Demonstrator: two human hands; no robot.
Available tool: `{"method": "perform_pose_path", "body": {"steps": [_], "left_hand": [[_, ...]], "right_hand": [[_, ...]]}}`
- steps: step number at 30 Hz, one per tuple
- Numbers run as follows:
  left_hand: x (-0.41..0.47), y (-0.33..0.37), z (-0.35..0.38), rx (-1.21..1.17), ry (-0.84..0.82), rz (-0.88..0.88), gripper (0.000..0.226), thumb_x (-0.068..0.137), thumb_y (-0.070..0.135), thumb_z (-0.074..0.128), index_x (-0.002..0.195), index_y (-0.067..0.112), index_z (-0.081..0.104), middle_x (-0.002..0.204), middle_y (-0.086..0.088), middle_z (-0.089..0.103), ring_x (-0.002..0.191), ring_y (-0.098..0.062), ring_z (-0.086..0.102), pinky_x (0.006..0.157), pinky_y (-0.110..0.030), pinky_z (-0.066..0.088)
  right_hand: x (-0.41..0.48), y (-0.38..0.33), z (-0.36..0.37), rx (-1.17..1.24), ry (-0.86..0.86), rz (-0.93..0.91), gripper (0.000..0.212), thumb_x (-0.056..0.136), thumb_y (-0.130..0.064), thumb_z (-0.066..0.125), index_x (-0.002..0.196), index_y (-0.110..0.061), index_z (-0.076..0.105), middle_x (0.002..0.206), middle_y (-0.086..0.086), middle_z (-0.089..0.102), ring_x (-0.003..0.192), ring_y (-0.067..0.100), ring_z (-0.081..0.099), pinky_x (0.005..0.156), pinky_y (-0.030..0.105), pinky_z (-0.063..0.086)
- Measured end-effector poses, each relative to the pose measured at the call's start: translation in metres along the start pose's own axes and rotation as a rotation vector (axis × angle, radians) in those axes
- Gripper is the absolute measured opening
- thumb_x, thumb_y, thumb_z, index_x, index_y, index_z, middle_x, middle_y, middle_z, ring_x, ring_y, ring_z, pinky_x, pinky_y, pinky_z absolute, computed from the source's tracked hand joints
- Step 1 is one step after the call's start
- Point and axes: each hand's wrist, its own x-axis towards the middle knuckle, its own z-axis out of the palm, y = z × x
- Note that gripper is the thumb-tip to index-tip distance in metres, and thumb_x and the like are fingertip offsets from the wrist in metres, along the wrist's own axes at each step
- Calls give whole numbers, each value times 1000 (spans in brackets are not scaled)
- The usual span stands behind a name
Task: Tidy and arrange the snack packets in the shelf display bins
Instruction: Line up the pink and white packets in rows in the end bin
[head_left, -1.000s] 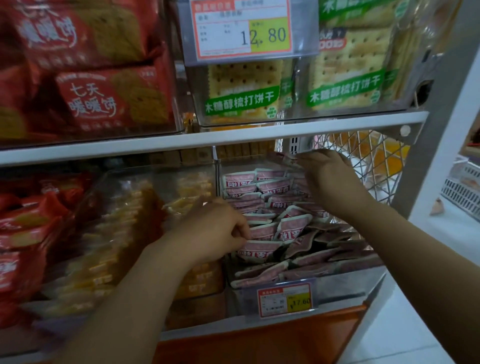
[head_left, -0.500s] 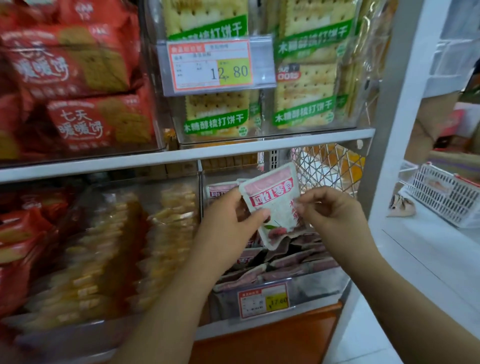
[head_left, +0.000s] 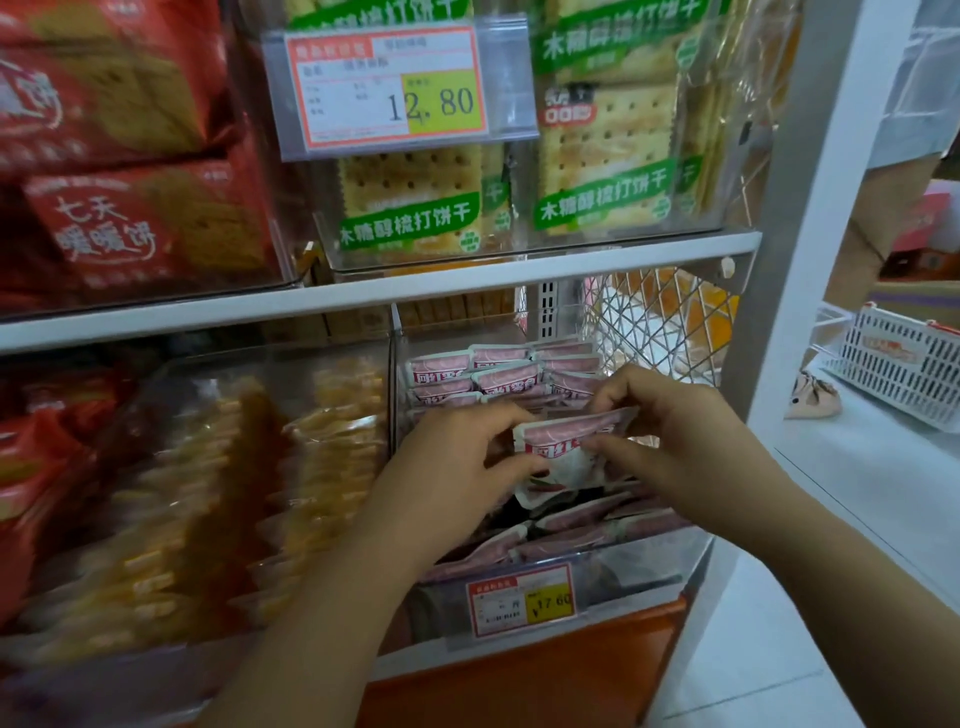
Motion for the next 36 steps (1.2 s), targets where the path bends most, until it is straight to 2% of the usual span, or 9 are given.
{"method": "perform_pose_path", "body": {"steps": [6, 10, 15, 18, 21, 23, 26, 31, 36], "left_hand": [[-16, -6, -6, -72, -35, -2, 13, 86, 29, 66, 96, 37, 66, 86, 30, 61, 87, 15, 57, 73, -5, 45], [-23, -10, -4, 151, -187, 18, 28, 85, 45, 62, 111, 37, 65, 101, 25, 63, 94, 9, 55, 94, -24, 45], [-25, -10, 1, 466, -295, 34, 45, 86, 64, 44, 124, 42, 54, 130, 23, 53, 126, 1, 40, 116, -37, -3], [-25, -8, 0, 472, -304, 20, 47, 86, 64, 43, 126, 41, 53, 131, 21, 52, 129, 0, 36, 114, -39, -11], [-25, -7, -1, 500, -314, 7, 49, 85, 66, 41, 125, 41, 54, 130, 22, 52, 131, -1, 32, 112, -39, -16], [-26, -7, -2, 521, -335, -17, 53, 84, 69, 37, 126, 41, 53, 133, 24, 49, 135, -1, 24, 111, -42, -20], [-25, -12, -5, 579, -375, -42, 57, 82, 72, 36, 128, 42, 52, 142, 27, 37, 141, -6, 13, 112, -52, -17], [-26, -21, -10, 599, -344, -62, 38, 90, 60, 40, 117, 43, 60, 142, 29, 37, 142, -8, 13, 110, -58, -12], [-25, -21, -11, 632, -337, -48, 30, 91, 52, 47, 114, 41, 62, 141, 28, 39, 140, -8, 16, 111, -59, -10]], "right_hand": [[-4, 1, -22, -18, -92, 70, 26, 78, -8, 73, 73, -29, 59, 72, -7, 65, 60, 9, 61, 57, 24, 50], [-6, 2, -27, -92, -255, 88, 39, 82, 0, 65, 72, -38, 62, 74, -29, 64, 72, -6, 61, 61, 8, 46], [-5, 5, -15, -197, -259, 35, 20, 85, -10, 66, 92, -26, 73, 77, -30, 59, 72, -17, 56, 65, -1, 39], [-5, 11, -9, -219, -242, 26, 19, 86, -14, 65, 102, -20, 73, 86, -16, 67, 69, -7, 59, 64, 2, 41], [-1, 18, 0, -273, -173, -14, 15, 88, -17, 62, 79, -10, 71, 63, 8, 66, 57, 18, 59, 56, 26, 45], [2, 23, 5, -279, -96, -39, 28, 89, -21, 60, 62, -14, 61, 45, 2, 47, 45, 10, 44, 49, 20, 36], [4, 22, 4, -176, 40, -55, 37, 88, -23, 59, 54, -28, 47, 43, -7, 24, 44, 10, 31, 44, 12, 27], [1, 23, -12, -157, 5, 15, 17, 84, -19, 65, 67, -20, 66, 44, -6, 47, 46, 7, 44, 47, 11, 33], [-5, 14, -16, -143, -162, 52, 16, 85, -8, 65, 91, -19, 75, 67, -29, 60, 68, -13, 59, 59, 1, 39]]}}
